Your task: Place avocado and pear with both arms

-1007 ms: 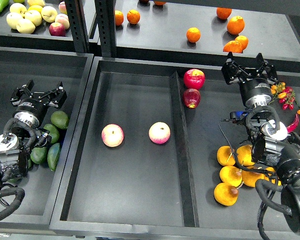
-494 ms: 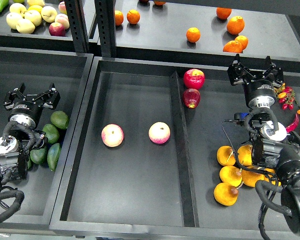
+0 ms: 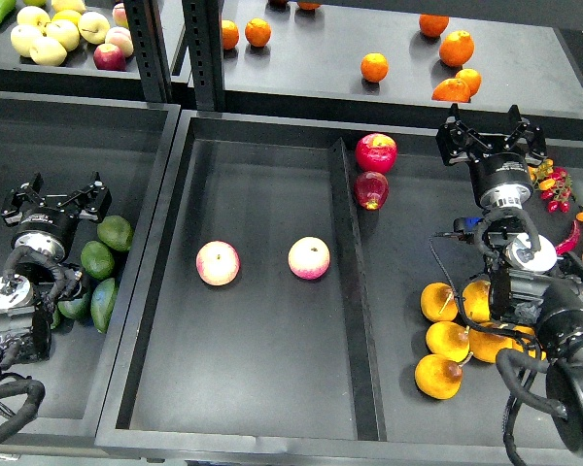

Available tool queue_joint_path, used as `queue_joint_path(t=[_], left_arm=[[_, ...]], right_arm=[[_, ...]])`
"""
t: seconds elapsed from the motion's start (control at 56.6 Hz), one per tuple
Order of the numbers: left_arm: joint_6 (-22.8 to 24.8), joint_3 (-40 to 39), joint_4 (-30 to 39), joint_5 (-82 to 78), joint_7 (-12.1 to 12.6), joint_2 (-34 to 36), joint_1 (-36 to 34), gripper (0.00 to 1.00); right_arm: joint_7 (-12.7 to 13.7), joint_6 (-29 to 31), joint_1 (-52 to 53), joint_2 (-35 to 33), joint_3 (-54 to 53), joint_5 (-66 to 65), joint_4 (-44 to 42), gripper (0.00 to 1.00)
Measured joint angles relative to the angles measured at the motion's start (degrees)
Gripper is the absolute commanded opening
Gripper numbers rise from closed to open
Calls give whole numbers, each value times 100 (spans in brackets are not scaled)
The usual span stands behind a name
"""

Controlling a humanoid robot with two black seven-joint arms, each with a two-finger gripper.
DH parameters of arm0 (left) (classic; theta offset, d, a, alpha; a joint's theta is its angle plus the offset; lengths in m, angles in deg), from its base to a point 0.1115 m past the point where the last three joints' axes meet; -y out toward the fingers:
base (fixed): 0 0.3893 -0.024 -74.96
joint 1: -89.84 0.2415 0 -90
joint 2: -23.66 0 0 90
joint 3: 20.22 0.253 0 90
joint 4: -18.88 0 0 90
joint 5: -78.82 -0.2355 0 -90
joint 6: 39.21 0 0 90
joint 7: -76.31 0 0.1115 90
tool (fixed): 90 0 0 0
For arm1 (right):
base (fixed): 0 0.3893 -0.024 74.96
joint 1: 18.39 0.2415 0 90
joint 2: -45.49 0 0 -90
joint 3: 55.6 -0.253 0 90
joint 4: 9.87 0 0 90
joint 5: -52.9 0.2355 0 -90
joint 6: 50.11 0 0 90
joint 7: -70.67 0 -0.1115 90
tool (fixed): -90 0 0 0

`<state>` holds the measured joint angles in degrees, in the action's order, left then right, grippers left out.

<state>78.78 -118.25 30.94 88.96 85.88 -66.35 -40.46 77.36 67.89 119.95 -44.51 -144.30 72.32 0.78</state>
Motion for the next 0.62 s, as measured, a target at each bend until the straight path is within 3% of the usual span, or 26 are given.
queue_joint_path(t=[0.618], left_arm=[[0,39,110,-4,10,0,102,99]], right_arm=[[15,0,-9,0,157,-32,39,100]])
